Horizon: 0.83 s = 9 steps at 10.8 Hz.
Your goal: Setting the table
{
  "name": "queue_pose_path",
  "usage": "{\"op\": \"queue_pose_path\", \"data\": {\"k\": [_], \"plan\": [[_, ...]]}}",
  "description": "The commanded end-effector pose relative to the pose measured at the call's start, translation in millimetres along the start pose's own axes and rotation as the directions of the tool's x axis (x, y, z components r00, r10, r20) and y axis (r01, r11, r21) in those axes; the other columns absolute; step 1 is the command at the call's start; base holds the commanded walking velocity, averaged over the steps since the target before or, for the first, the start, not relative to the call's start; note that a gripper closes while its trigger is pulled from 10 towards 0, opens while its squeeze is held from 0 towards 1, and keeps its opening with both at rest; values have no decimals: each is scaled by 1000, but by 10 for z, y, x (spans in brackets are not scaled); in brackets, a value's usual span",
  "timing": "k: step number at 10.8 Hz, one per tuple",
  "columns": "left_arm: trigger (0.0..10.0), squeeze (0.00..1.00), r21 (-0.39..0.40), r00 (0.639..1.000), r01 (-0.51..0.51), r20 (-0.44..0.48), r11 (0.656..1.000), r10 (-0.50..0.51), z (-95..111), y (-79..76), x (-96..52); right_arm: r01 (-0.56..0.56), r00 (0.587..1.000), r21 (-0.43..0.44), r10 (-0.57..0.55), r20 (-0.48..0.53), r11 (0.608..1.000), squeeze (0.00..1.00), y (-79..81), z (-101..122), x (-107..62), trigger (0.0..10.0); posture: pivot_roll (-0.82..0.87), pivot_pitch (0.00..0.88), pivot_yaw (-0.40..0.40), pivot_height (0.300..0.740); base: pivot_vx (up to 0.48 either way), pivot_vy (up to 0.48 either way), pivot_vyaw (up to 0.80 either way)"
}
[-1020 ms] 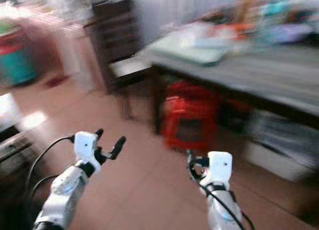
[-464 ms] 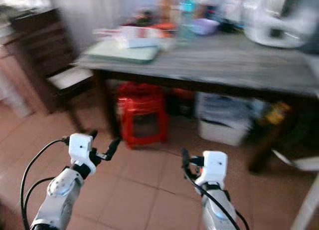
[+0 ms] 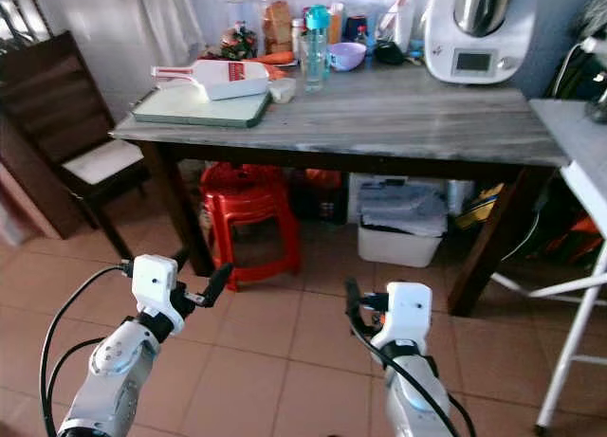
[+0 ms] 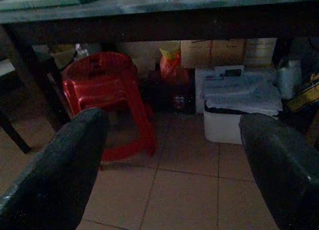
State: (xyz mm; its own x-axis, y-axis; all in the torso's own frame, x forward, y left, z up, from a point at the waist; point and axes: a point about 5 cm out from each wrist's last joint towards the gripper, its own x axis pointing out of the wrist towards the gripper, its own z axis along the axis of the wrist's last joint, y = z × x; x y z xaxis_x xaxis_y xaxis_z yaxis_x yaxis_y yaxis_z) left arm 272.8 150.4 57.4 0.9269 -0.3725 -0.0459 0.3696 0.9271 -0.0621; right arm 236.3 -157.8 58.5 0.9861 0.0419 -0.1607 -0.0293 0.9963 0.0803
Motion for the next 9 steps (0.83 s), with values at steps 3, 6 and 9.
{"op": "queue_pose_path", "data": {"k": [3,6,9], "plan": [[10000,0,12,999,34,0,999,-34,36,6,11,20,999,2,-20,30,1000,0,-18,56,0,10000,62,0,79,740,319,0,0],[10000,0,6,1000,-1,-17,1000,1,9,-1,24,26,999,5,-26,32,1000,0,-2,44,-8,10000,61,0,84,740,209,0,0],[10000,0,-14,998,6,-61,1000,-7,-73,-33,-23,27,999,10,-27,16,1000,0,-12,28,-19,10000,62,0,78,740,0,0,-267]]}}
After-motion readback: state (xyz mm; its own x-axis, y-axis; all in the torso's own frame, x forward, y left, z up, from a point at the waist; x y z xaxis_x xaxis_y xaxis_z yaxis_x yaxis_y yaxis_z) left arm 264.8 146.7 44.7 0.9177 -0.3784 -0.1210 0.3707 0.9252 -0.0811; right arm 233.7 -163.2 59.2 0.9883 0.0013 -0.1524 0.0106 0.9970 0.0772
